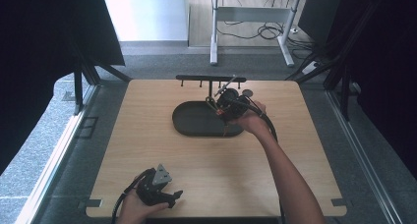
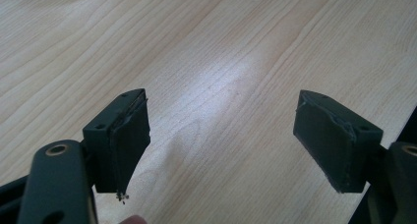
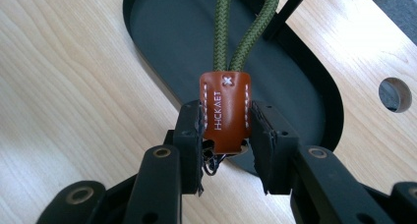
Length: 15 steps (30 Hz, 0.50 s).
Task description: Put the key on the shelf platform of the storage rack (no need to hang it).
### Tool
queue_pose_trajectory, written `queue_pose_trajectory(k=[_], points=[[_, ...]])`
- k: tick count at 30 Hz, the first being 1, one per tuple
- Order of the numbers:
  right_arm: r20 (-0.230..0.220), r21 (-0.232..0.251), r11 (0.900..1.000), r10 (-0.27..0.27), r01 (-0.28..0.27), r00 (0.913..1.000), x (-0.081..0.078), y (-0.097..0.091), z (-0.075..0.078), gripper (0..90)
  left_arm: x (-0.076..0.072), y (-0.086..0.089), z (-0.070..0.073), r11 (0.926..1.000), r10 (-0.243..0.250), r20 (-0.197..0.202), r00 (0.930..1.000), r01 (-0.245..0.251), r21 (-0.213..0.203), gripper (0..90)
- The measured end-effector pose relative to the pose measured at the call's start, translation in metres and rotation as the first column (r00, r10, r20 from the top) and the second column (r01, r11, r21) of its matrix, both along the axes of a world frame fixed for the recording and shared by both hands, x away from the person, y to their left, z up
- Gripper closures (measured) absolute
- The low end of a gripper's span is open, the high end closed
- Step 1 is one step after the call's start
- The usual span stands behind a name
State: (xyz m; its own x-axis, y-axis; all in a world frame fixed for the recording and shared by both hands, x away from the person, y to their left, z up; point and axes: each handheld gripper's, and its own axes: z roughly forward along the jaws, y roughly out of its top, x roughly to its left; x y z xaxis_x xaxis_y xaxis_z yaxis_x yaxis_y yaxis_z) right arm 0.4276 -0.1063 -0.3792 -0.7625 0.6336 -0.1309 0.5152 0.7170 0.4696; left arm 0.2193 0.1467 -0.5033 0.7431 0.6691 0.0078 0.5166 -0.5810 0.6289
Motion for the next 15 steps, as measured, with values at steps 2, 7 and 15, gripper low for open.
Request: queue_pose_trajectory(k=[2, 7, 15], points=[[-0.007, 0.006, 1.0000, -0.004, 0.004, 1.0000, 0.003, 0.002, -0.001, 67.1, 0.000, 0.001, 0.000, 1.0000, 0.002, 0.000, 1.0000, -0.002, 0.000, 22.1], [-0.012, 0.017, 0.9999, -0.003, 0.003, 0.9999, 0.014, 0.005, -0.006, 67.0, 0.001, 0.005, 0.000, 1.0000, 0.009, -0.001, 1.0000, -0.009, -0.003, 22.1], [-0.028, 0.026, 0.9994, -0.022, 0.023, 0.9994, 0.028, 0.004, -0.017, 67.0, 0.003, 0.009, -0.001, 0.9996, 0.024, -0.005, 0.9997, -0.024, -0.011, 22.1]])
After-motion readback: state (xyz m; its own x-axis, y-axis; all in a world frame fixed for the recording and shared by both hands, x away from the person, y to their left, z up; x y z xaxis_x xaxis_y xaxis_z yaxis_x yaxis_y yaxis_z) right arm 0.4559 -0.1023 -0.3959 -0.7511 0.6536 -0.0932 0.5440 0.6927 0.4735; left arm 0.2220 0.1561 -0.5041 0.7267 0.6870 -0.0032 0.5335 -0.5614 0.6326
